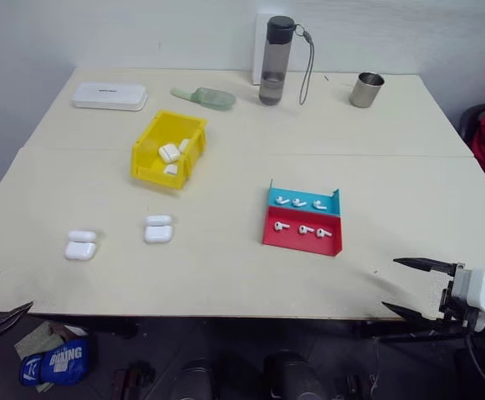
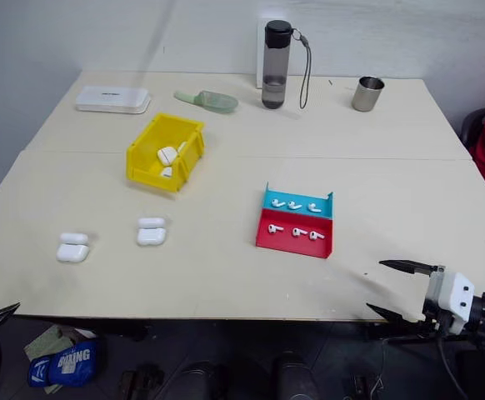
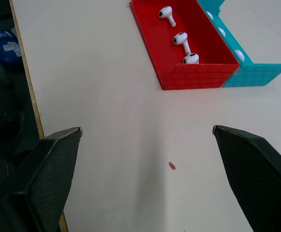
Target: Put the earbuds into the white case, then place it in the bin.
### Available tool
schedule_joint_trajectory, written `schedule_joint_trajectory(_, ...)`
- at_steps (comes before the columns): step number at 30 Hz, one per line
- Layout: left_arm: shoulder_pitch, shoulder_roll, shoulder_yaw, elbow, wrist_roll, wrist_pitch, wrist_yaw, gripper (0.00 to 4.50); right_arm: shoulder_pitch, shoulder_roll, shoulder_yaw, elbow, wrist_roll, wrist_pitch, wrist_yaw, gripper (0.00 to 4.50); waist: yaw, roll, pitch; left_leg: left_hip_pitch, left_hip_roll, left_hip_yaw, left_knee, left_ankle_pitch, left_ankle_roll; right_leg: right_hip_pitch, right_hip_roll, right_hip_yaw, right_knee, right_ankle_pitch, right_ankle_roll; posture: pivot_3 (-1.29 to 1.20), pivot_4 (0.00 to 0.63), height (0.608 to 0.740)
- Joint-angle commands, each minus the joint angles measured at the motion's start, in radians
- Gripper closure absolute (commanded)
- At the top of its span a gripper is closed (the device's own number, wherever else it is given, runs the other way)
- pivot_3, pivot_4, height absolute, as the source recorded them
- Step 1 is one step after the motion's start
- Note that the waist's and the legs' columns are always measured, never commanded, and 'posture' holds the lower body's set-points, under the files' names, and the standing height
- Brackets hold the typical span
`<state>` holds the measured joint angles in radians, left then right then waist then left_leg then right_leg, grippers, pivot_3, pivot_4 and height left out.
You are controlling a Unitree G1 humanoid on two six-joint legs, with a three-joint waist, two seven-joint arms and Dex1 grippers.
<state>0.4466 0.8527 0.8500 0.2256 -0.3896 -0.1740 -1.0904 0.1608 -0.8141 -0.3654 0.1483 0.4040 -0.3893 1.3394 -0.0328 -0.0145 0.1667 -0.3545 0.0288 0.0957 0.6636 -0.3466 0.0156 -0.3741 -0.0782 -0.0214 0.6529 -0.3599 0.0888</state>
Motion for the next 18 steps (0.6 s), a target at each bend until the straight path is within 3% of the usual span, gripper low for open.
schedule_joint_trajectory(1,0.015,-0.013,0.026,-0.032,-0.022,-0.003,0.016,0.03,-0.021,0.003,0.009,-0.012,0.012,-0.010,-0.009,0.00,0.001,0.000,0.000,0.000,0.000,0.000,0.000,0.000,0.000,0.000,0.000,0.000,0.000,0.000,0.000,0.00,0.150,0.740)
schedule_joint_trajectory(5,0.027,-0.016,0.055,-0.088,-0.071,0.070,0.019,0.03,-0.075,0.010,0.045,-0.031,0.051,0.020,0.001,0.00,0.000,0.000,0.000,0.000,0.000,0.000,0.000,0.000,0.000,0.000,0.000,0.000,0.000,0.000,0.000,0.00,0.150,0.740)
schedule_joint_trajectory(9,0.089,0.009,0.145,-0.152,-0.196,0.317,0.019,0.03,-0.130,0.065,0.081,-0.163,0.206,0.155,-0.007,0.00,-0.005,0.000,0.000,0.000,0.001,-0.001,0.000,0.000,0.000,0.000,0.000,0.000,0.001,0.000,0.000,0.00,0.150,0.740)
schedule_joint_trajectory(12,0.147,0.031,0.213,-0.139,-0.194,0.463,0.060,0.03,-0.159,0.112,0.123,-0.269,0.267,0.224,-0.029,0.00,-0.009,0.000,0.000,0.000,0.001,-0.001,0.000,0.000,-0.001,0.000,0.000,-0.001,0.001,0.000,0.000,0.00,0.150,0.740)
schedule_joint_trajectory(18,0.255,0.113,0.299,-0.049,-0.163,0.793,0.137,0.03,-0.184,0.222,0.189,-0.383,0.271,0.180,-0.025,0.00,-0.007,-0.002,-0.001,0.000,0.000,-0.002,0.000,0.000,0.000,0.000,0.000,-0.001,0.001,0.000,0.000,0.00,0.150,0.740)
